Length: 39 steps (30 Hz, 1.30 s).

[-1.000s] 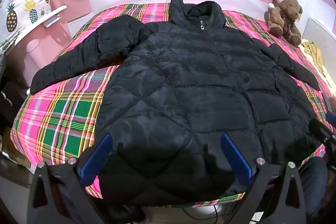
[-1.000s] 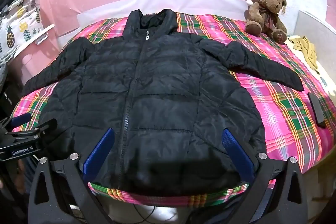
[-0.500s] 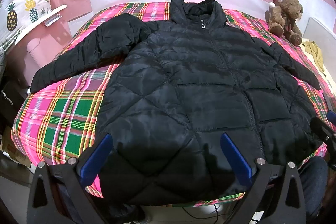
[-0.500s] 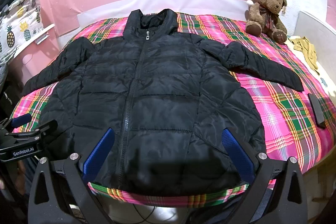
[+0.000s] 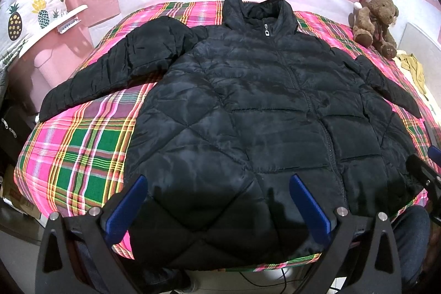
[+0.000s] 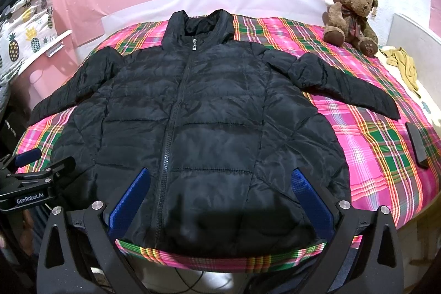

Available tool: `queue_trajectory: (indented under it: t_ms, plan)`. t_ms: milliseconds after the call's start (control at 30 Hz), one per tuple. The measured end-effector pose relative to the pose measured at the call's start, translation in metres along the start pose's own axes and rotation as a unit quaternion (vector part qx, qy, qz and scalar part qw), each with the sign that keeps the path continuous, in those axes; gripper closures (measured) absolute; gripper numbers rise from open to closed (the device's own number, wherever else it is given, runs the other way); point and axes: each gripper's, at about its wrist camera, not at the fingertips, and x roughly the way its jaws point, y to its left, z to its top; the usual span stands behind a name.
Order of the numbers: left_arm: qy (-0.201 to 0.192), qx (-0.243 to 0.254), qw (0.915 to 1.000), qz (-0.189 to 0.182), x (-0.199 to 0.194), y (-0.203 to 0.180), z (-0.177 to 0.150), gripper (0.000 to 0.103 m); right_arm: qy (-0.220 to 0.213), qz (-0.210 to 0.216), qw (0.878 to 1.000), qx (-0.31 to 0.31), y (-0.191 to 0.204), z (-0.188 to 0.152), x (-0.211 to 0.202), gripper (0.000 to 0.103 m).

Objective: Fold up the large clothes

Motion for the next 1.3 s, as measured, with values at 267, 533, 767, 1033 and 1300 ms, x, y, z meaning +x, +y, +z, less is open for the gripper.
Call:
queue_trajectory:
  t_ms: [267, 533, 767, 1033, 1300]
  plan:
    - [0.002, 0.0, 1.0, 0.0, 0.001, 0.0, 0.0, 0.0, 0.0, 0.001, 1.0, 0.0, 0.0, 0.0, 0.001, 0.001]
    - [0.003, 0.0, 1.0, 0.0, 0.002, 0.001, 0.0, 0.0, 0.0, 0.001, 1.0, 0.0, 0.001, 0.0, 0.001, 0.001]
    - [0.006, 0.001, 1.0, 0.002, 0.005, 0.001, -0.001, 0.0, 0.0, 0.001, 1.0, 0.0, 0.0, 0.0, 0.002, 0.001]
    - [0.005, 0.002, 1.0, 0.008, 0.006, 0.002, 0.0, 0.0, -0.002, 0.003, 1.0, 0.004, 0.0, 0.001, 0.002, 0.001]
    - [-0.002, -0.017, 0.9997, 0.019, 0.019, 0.027, 0.012, 0.0, -0.023, 0.016, 1.0, -0.002, 0.006, 0.016, 0.012, 0.001]
